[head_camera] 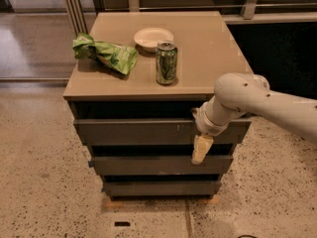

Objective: Open top drawer

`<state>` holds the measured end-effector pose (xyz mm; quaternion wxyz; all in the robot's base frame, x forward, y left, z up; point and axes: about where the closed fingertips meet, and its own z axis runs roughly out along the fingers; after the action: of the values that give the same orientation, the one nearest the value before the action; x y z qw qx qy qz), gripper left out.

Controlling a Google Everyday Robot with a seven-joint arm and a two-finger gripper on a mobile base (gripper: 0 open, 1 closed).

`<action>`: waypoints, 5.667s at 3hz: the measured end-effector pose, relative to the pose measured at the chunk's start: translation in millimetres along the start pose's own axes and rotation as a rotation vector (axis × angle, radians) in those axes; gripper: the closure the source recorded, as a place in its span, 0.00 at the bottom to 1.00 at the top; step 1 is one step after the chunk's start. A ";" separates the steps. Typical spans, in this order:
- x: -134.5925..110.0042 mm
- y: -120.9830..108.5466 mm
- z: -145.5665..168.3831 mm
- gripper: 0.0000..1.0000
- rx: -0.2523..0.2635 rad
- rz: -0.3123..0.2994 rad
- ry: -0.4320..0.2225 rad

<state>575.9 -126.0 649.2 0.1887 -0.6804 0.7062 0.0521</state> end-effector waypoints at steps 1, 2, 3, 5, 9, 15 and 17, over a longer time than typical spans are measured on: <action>0.0 0.0 0.0 0.00 0.000 0.000 0.000; 4.3 3.1 4.2 0.00 -0.050 0.025 -0.005; 8.9 9.3 6.7 0.00 -0.131 0.058 0.000; 6.7 40.1 -17.0 0.00 -0.288 0.077 0.013; -0.3 142.2 -78.5 0.00 -0.572 0.086 0.006; 5.8 67.9 -90.0 0.00 -0.080 0.028 0.000; 8.4 35.2 -68.3 0.00 -0.119 0.026 -0.032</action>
Offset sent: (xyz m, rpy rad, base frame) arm -0.0050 -0.0090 -0.0128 0.0284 0.1504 -0.0201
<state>528.0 -154.1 703.1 0.1582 -0.6803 0.7076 0.1074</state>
